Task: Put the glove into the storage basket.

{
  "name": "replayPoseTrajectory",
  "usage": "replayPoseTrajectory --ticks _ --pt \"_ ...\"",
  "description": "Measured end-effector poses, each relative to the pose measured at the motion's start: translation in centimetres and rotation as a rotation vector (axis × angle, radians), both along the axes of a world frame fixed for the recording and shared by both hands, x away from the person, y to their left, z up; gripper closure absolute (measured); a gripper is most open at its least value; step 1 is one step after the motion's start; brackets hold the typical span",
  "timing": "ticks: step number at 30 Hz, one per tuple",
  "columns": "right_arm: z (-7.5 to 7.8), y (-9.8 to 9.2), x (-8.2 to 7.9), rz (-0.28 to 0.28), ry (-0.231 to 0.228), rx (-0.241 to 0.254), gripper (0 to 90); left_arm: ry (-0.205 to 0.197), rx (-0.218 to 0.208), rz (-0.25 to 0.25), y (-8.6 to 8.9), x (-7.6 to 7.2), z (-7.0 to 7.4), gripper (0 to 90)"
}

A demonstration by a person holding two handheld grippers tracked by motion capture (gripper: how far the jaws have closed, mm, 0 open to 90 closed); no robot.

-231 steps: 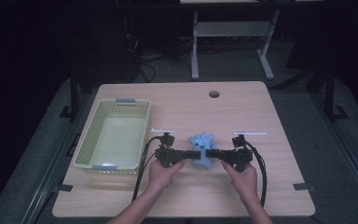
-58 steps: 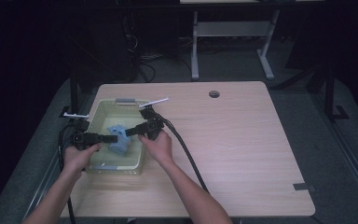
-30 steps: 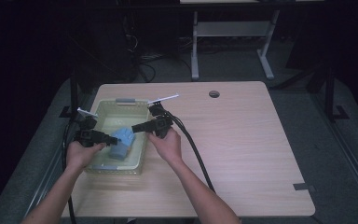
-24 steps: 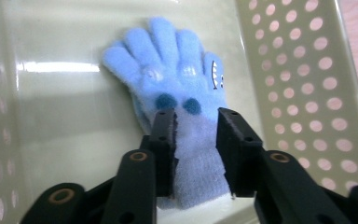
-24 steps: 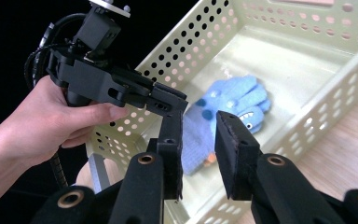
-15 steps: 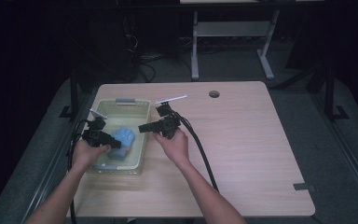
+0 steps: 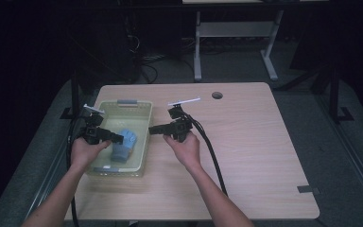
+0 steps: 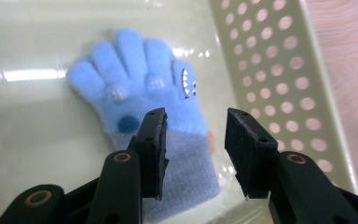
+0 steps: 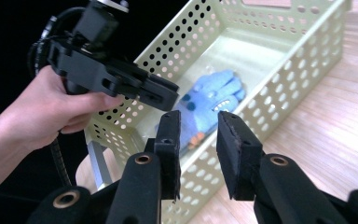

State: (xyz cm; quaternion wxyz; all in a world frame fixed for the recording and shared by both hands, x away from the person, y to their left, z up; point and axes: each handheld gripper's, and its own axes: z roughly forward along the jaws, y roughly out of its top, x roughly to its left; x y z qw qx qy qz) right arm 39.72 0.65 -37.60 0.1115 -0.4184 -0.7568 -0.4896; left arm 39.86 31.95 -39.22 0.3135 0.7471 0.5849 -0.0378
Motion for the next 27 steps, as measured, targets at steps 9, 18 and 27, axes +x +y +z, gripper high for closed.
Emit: replayPoseTrajectory --ticks 9,18,27 --pt "0.2 -1.7 0.0 -0.024 0.004 0.005 65.3 -0.062 -0.079 0.003 0.1 -0.4 1.8 55.0" --pt "0.2 -3.0 0.0 -0.046 0.008 0.007 61.9 -0.116 -0.133 -0.019 -0.7 -1.1 3.3 52.6" --pt "0.2 -4.9 -0.1 -0.072 0.011 -0.003 57.1 -0.143 -0.18 -0.054 -2.3 -1.3 4.1 50.5"
